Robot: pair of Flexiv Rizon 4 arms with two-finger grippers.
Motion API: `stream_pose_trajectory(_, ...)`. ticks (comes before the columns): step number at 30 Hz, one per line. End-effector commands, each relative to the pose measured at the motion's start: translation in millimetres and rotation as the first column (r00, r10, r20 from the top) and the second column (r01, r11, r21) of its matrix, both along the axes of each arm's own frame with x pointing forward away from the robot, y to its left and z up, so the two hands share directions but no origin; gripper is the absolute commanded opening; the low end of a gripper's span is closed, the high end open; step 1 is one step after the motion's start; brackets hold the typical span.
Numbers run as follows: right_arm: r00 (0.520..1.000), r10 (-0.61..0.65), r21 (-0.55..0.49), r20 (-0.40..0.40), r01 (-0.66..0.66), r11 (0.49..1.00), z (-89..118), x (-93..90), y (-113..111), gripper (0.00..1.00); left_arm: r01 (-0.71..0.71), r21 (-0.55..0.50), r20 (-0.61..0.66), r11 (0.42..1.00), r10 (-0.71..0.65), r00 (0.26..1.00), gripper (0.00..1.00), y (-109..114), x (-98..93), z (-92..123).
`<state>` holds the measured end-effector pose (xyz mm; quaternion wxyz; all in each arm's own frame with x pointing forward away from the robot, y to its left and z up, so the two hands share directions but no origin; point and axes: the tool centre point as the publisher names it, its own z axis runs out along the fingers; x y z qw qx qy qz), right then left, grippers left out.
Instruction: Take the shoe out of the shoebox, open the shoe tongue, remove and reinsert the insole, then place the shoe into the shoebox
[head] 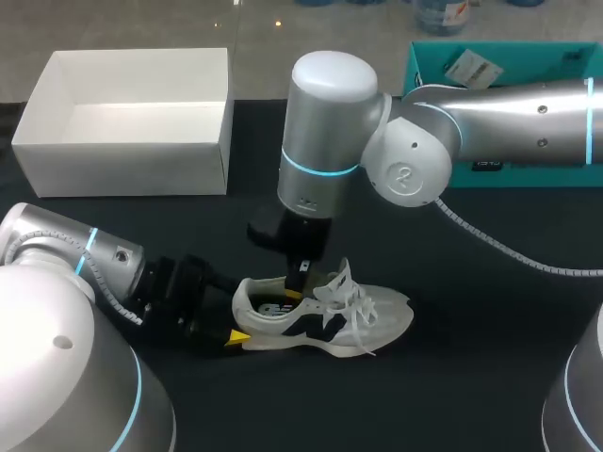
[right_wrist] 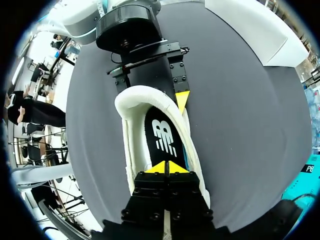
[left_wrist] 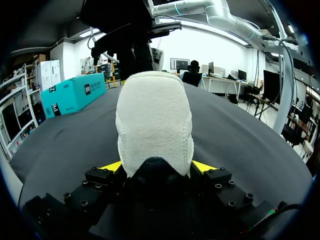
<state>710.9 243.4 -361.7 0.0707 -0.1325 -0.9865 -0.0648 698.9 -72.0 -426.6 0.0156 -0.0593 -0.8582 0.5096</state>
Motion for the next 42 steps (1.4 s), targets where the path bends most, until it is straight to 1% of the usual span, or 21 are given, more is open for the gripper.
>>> stream_pose_trajectory(1,1.000,0.004,-0.022,0.008,-0.004,1.000,-8.4,1.7,7.2,0.00,-0.001,0.003,0.001,1.000,0.001,1.000,0.00,-3.8,-5.3,-9.7)
stream_pose_trajectory(5,1.000,0.001,-0.034,0.020,0.000,0.999,-12.9,3.7,7.3,0.00,-0.001,0.003,0.001,1.000,0.001,1.000,0.00,-3.8,-5.3,-9.7)
stream_pose_trajectory(8,0.999,-0.002,-0.039,0.044,0.003,0.999,-16.5,4.6,6.7,0.00,-0.001,0.003,0.001,1.000,0.001,1.000,0.00,-3.8,-5.3,-9.7)
stream_pose_trajectory(14,0.999,-0.009,-0.032,0.042,0.010,0.999,-21.5,6.8,4.5,0.00,-0.001,0.003,0.001,1.000,0.001,1.000,0.00,-3.8,-5.3,-9.7)
stream_pose_trajectory(15,0.999,-0.009,-0.032,0.041,0.011,0.999,-22.3,7.2,4.3,0.09,-0.001,0.003,0.001,1.000,0.001,1.000,0.00,-3.8,-5.3,-9.7)
stream_pose_trajectory(16,0.999,-0.009,-0.030,0.039,0.010,0.999,-23.0,7.5,4.2,0.13,-0.001,0.003,0.001,1.000,0.001,1.000,0.00,-3.8,-5.3,-9.7)
stream_pose_trajectory(17,0.999,-0.009,-0.029,0.037,0.010,1.000,-23.1,7.6,4.2,0.29,-0.001,0.003,0.001,1.000,0.001,1.000,0.00,-3.8,-5.3,-9.7)
stream_pose_trajectory(18,0.999,-0.009,-0.028,0.036,0.010,1.000,-23.2,7.7,4.2,0.36,-0.001,0.003,0.001,1.000,0.001,1.000,0.00,-3.8,-5.3,-9.7)
stream_pose_trajectory(21,0.999,-0.008,-0.025,0.033,0.009,1.000,-23.9,8.1,4.5,0.46,-0.001,0.003,0.001,1.000,0.001,1.000,0.00,-3.8,-5.3,-9.7)
stream_pose_trajectory(22,0.999,-0.007,-0.025,0.032,0.008,1.000,-23.9,8.2,4.6,0.47,-0.001,0.003,0.001,1.000,0.001,1.000,0.00,-3.8,-5.3,-9.7)
stream_pose_trajectory(32,0.999,0.001,-0.033,0.036,0.000,0.999,-26.2,7.9,7.7,0.49,-0.001,0.003,0.001,1.000,0.001,1.000,0.00,-3.8,-5.3,-9.7)
stream_pose_trajectory(37,1.000,0.010,-0.028,0.028,-0.010,1.000,-41.0,6.6,15.2,0.49,-0.001,0.003,0.001,1.000,0.001,1.000,0.00,-3.8,-5.3,-9.7)
stream_pose_trajectory(42,1.000,0.031,-0.013,0.006,-0.031,0.999,-60.8,2.3,28.9,0.48,-0.001,0.003,0.001,1.000,0.001,1.000,0.00,-3.8,-5.3,-9.7)
